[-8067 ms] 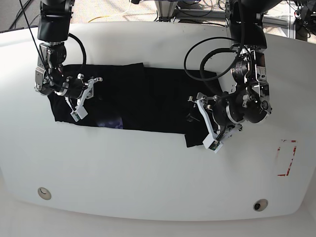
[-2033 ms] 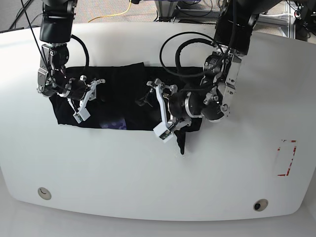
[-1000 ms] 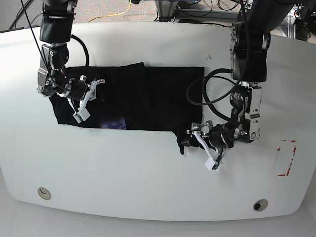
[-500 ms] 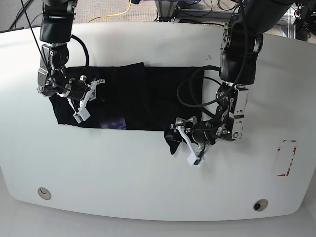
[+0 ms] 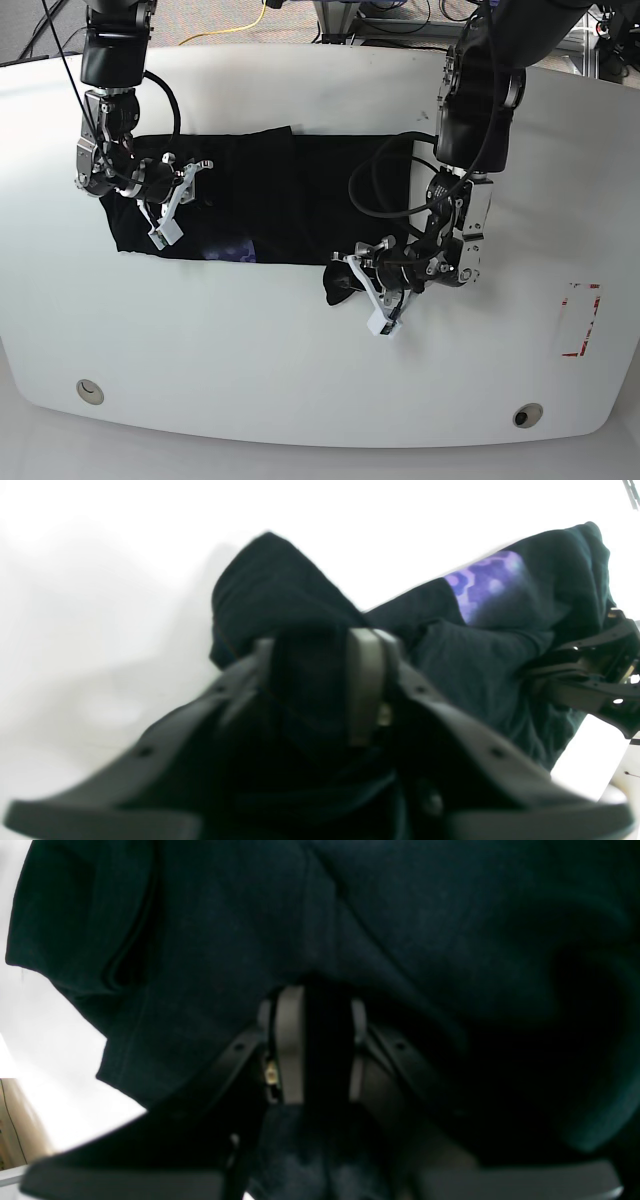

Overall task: Layout the t-shirt on the table in an organized manner, then fold the t-shirt properly
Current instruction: 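Grasp the loose shirt flap with the left gripper and lift it, then tuck the held flap under the strip with the left gripper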

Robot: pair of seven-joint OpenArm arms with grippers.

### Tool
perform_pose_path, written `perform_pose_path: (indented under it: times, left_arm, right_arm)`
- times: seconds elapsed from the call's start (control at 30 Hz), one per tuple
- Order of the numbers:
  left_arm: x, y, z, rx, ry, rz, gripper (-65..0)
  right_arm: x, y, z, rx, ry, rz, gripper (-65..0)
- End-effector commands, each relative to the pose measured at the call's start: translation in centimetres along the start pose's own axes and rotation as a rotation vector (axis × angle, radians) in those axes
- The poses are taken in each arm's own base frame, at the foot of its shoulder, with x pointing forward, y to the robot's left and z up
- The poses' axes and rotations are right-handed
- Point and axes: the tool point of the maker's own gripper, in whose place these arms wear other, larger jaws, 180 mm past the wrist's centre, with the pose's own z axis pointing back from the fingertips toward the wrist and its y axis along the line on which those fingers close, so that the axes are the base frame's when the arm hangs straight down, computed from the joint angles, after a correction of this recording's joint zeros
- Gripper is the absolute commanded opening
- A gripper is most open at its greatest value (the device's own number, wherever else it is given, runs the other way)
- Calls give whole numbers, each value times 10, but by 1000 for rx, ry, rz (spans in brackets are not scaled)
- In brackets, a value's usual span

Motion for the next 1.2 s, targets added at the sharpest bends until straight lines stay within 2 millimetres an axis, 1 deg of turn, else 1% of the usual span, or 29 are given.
perform_pose_path:
  times: [0.0,0.07,0.1,0.3,0.4,0.53,0.73,0.83,0.93,0.97,1.07,1.17]
  left_arm:
    - [18,-5,1,-19,-41,-10,-512]
    - [23,-5,1,-20,-45,-14,-512]
    - [21,-6,1,-23,-39,-13,-512]
    - [14,-28,-6,-80,4,-128,-517]
    - [11,-35,-9,-94,18,-153,-518]
    - [9,-51,-15,-126,25,-175,-518]
    - [10,-57,-16,-136,22,-176,-518]
    - [10,-58,-15,-145,23,-189,-537]
    - [4,-64,-16,-171,53,-219,-558]
    - [4,-71,-17,-187,60,-230,-562]
    - [1,-80,-18,-213,76,-250,-564]
    - [0,-83,-16,-223,88,-275,-564]
  right_arm:
    - [-31,-9,-2,-53,148,9,-520]
    - [-31,-9,-2,-53,148,9,-520]
    - [-31,-9,-2,-53,148,9,-520]
    - [-31,-9,-2,-53,148,9,-520]
    - [-31,-9,-2,-53,148,9,-520]
    - [-31,-9,-2,-53,149,8,-520]
    - [-31,-9,-2,-53,149,8,-520]
    - [-31,-9,-2,-54,150,9,-520]
    - [-31,-9,-2,-55,151,9,-520]
    - [-31,-9,-2,-55,151,9,-520]
    - [-31,-9,-2,-55,151,9,-520]
    - [-31,-9,-2,-55,151,9,-520]
